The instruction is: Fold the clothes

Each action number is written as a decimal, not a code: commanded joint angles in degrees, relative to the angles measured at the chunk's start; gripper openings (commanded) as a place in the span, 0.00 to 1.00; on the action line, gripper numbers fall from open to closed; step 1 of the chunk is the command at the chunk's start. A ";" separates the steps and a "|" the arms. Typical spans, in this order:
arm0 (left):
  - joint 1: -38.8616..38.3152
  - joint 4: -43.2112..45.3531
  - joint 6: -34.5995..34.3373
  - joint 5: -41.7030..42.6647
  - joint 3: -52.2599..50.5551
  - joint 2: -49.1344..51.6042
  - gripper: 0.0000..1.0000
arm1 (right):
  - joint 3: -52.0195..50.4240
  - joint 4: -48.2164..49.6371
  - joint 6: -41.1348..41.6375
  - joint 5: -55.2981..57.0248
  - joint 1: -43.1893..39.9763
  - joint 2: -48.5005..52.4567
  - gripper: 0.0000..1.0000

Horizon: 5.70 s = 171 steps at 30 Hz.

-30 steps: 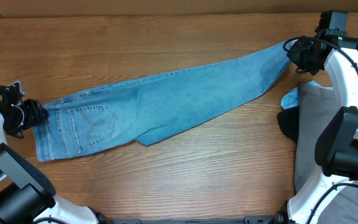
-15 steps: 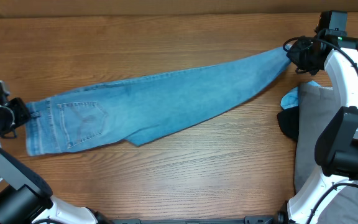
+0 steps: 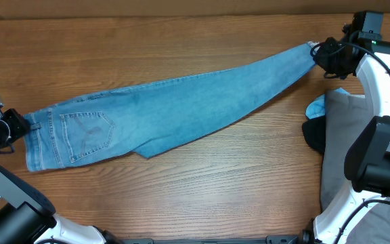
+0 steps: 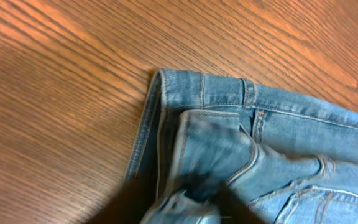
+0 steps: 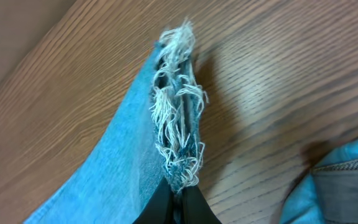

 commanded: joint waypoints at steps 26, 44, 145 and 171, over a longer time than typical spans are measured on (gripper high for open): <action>-11.98 -20.61 10.67 12.66 8.61 -8.24 0.36 | -1.40 -22.23 1.60 -21.49 9.14 -9.66 0.49; -20.02 -18.62 5.60 -3.32 8.46 1.57 0.33 | -31.56 21.22 34.16 -23.87 53.13 -9.57 0.32; -20.39 -20.96 1.95 -4.61 3.69 8.63 0.04 | -32.46 25.68 44.44 -15.26 61.64 -3.54 0.31; -20.35 -15.04 -0.74 -5.79 2.12 8.61 0.04 | -29.00 -1.44 29.79 -13.92 54.12 -10.23 0.34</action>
